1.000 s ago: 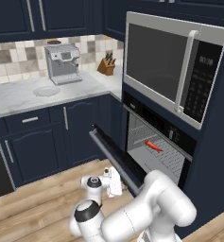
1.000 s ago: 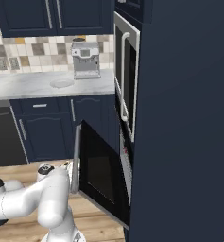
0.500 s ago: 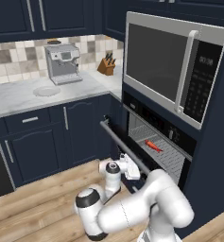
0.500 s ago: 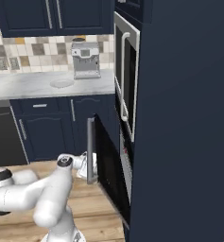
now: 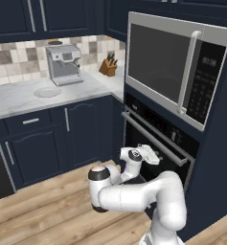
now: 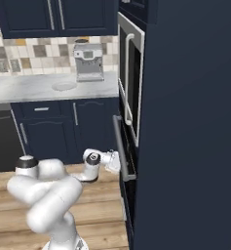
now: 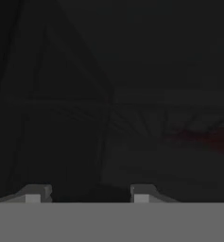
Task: Place the fish on the rack of the oven, and slide the rack back inside. Close the oven door.
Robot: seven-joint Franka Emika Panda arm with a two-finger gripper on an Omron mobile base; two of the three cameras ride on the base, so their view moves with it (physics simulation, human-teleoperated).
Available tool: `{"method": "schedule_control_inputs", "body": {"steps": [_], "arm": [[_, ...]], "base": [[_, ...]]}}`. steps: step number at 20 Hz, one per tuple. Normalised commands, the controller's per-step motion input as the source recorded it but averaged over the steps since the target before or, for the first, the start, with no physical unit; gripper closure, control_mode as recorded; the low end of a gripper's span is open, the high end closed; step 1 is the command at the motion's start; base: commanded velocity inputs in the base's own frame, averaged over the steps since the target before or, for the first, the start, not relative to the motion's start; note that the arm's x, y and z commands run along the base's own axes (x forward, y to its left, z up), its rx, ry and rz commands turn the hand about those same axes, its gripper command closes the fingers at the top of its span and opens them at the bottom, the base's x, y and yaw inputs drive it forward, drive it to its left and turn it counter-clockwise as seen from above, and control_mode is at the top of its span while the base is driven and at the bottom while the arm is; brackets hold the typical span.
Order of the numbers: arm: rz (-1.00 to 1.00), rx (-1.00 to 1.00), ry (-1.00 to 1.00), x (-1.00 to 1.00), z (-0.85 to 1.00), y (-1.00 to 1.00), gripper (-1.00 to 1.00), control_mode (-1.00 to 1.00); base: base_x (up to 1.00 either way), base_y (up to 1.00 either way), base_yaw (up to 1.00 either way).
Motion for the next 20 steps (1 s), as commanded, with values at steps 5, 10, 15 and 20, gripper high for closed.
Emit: {"method": "schedule_control_inputs", "body": {"steps": [5,10,15,20], "arm": [[0.0,0.0,0.26,0.81,-0.78,-0.97,-1.0,-1.0],[-0.04,-0.04,0.02,0.0,-0.21,-0.43,-1.0,-1.0],[-0.03,0.0,0.0,0.0,-0.06,-0.32,-1.0,-1.0],[0.0,0.0,0.0,0.0,0.0,-0.02,-1.0,-1.0]], "base": [[0.0,0.0,0.0],[0.0,0.0,0.0],[0.0,0.0,0.0],[0.0,0.0,0.0]]}}
